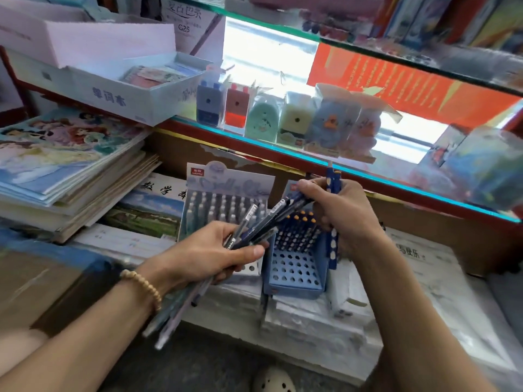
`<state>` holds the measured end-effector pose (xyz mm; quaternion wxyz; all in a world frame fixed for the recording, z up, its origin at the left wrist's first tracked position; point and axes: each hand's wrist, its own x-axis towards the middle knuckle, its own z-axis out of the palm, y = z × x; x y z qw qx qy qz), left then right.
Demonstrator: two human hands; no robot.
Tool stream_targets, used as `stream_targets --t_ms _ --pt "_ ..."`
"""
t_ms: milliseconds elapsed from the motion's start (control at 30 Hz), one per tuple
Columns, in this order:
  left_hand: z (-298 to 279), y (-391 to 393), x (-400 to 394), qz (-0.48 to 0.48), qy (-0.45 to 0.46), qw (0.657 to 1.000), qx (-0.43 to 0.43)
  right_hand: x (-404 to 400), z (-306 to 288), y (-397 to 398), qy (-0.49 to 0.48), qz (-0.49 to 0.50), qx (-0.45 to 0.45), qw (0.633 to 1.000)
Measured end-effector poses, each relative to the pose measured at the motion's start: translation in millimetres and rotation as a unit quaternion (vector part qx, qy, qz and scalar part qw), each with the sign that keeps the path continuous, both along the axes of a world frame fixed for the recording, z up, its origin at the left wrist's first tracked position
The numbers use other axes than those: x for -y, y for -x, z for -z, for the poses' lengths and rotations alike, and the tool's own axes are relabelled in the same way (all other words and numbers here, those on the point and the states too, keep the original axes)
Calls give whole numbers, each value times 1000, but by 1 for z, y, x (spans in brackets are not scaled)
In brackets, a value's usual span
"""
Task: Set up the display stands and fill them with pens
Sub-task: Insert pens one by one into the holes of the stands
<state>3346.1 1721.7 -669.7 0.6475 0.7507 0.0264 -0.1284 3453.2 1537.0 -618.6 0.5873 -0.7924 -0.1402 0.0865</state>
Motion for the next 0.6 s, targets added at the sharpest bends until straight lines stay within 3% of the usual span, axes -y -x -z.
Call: stream_targets --t_ms 133,267,367,600 --pt "5 -7 3 10 8 1000 -19 19 -2 -11 -89 89 -5 992" --pt "10 -13 1 1 8 1000 -28 50 -1 -31 -134 226 50 964" --pt "13 -17 1 -10 15 999 -26 67 6 -38 -73 269 99 955" --pt "15 -26 10 -27 30 999 -12 79 42 -42 118 222 160 955"
